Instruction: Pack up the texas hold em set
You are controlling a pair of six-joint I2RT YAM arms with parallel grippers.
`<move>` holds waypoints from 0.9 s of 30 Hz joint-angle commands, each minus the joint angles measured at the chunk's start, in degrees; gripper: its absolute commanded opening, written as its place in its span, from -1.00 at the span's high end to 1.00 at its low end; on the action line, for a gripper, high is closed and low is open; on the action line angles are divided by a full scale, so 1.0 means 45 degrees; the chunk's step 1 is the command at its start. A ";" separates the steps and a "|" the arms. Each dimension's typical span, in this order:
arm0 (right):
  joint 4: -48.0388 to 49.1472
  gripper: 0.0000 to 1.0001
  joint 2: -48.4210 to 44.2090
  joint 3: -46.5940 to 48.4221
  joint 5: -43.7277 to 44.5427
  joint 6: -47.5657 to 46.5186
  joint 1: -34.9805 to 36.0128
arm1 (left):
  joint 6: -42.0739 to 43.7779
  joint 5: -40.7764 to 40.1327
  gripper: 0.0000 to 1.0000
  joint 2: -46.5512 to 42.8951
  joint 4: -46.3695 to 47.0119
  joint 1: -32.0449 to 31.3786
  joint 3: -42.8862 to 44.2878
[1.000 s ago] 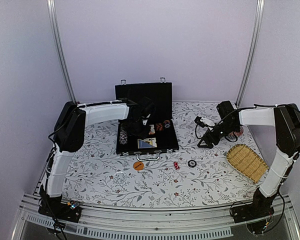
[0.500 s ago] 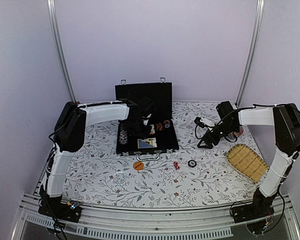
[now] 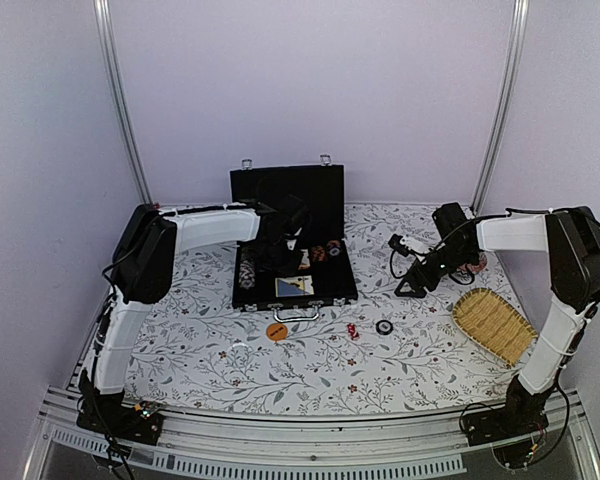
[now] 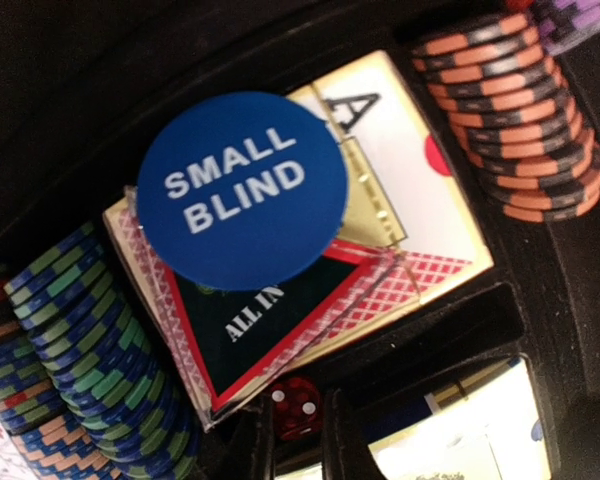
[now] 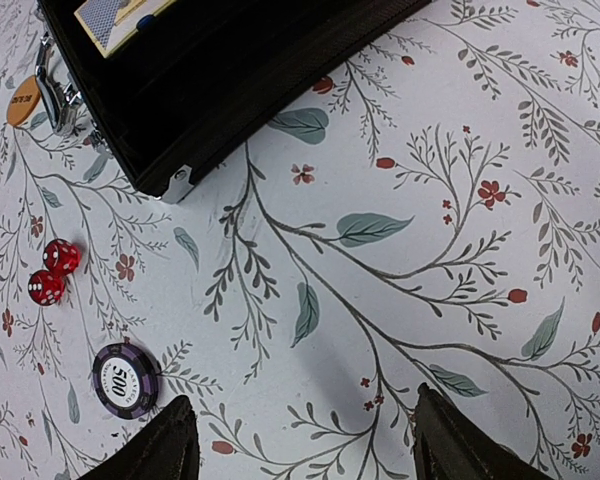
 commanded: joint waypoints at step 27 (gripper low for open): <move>-0.0270 -0.48 0.0593 0.0459 -0.0181 -0.0155 0.0155 | -0.0203 0.0390 0.65 -0.2202 0.2038 0.0086 -0.3096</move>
